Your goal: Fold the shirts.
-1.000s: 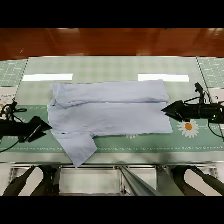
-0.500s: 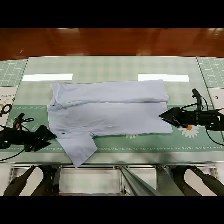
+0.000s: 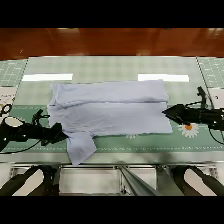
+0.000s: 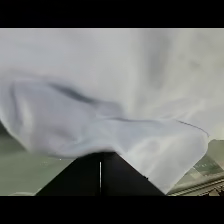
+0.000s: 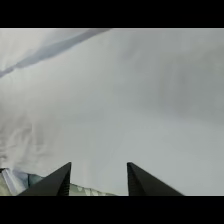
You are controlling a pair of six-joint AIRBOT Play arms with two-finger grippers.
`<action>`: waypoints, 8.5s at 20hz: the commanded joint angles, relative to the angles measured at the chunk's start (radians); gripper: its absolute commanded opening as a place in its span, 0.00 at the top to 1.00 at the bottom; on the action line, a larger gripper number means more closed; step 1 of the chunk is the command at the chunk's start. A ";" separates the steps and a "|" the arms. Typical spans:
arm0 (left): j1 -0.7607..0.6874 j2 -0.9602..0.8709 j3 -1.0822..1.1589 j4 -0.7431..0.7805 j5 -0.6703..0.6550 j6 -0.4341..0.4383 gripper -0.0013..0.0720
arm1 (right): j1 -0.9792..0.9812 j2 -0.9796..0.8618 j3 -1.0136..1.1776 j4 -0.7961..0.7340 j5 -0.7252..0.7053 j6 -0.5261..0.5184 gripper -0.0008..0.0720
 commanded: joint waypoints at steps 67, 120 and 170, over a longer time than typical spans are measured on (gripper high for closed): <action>-0.089 -0.748 1.073 -0.132 0.067 0.021 0.58 | 0.168 -0.759 0.811 -0.015 -0.068 0.145 0.42; -0.438 -0.132 0.546 -0.240 0.237 0.152 0.96 | 0.142 -0.278 0.803 -0.124 0.206 0.086 0.94; -0.317 0.344 0.345 0.168 0.078 -0.096 0.96 | 0.948 -0.812 1.022 0.208 -0.253 0.164 0.94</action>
